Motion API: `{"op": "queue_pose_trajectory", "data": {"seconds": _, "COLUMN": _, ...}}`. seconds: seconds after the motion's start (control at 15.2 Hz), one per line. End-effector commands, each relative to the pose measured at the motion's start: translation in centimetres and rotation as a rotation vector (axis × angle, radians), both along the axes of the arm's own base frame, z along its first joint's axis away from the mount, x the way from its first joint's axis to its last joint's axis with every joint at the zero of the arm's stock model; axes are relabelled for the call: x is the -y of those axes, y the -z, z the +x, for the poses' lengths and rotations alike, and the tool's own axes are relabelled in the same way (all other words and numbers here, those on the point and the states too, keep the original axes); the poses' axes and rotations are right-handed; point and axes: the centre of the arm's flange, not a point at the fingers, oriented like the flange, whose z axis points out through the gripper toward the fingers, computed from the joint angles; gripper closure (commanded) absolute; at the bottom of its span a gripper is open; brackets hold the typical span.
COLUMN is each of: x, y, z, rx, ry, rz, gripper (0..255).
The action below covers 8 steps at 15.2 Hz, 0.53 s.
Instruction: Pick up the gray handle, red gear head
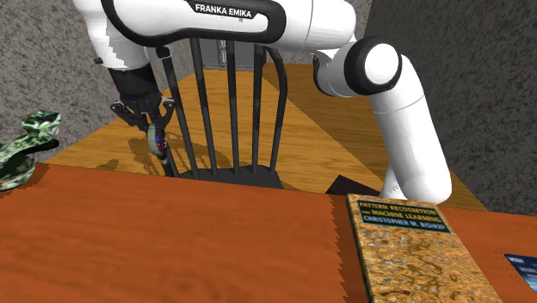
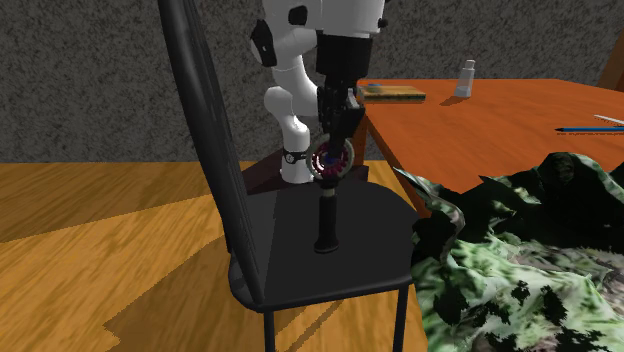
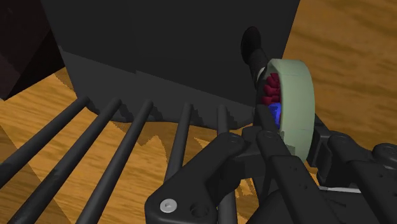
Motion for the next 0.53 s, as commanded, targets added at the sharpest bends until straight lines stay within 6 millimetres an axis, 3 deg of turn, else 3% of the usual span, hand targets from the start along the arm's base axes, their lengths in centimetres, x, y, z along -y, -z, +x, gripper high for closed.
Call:
{"op": "queue_pose_trajectory", "data": {"seconds": 0.0, "x": 0.0, "y": -1.1, "z": 0.0, "rx": 0.0, "ry": 0.001, "rz": 0.0, "gripper": 255}}
{"op": "queue_pose_trajectory", "data": {"seconds": 0.33, "x": 0.0, "y": -3.7, "z": 0.0, "rx": 0.0, "ry": 0.001, "rz": 0.0, "gripper": 255}}
{"op": "queue_pose_trajectory", "data": {"seconds": 0.46, "x": 0.0, "y": -3.8, "z": 0.0, "rx": 0.0, "ry": 0.001, "rz": 0.0, "gripper": 255}}
